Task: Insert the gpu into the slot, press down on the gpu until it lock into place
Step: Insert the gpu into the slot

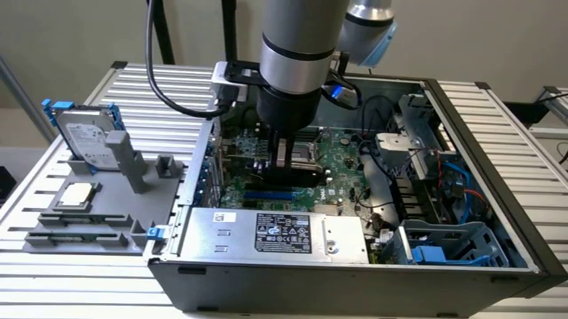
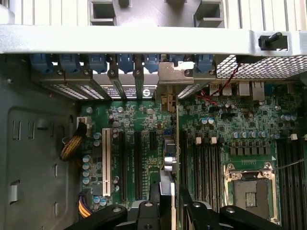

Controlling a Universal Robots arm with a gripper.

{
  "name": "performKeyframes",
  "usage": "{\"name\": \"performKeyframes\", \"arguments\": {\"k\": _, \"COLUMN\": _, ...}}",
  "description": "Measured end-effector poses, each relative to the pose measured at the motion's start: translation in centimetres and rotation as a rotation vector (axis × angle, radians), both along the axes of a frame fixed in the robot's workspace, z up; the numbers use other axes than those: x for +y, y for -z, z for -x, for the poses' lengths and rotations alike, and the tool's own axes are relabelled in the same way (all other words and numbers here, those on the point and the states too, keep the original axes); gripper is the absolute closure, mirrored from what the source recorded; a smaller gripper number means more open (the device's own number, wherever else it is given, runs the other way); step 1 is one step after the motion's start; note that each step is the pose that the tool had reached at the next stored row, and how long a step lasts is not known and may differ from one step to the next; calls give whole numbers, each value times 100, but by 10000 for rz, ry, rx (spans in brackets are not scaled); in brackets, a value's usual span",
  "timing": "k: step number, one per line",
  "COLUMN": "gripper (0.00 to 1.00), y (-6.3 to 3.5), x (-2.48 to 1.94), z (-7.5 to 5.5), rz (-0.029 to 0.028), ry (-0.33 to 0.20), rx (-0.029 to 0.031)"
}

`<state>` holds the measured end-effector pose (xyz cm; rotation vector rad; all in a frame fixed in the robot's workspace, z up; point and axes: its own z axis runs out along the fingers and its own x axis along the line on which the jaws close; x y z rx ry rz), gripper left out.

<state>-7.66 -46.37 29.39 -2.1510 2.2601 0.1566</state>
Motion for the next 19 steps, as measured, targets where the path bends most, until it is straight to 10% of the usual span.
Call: {"name": "performKeyframes", "arguments": {"k": 19, "gripper": 74, "y": 87, "x": 28, "z": 45, "rz": 1, "ry": 2, "rx": 1}}
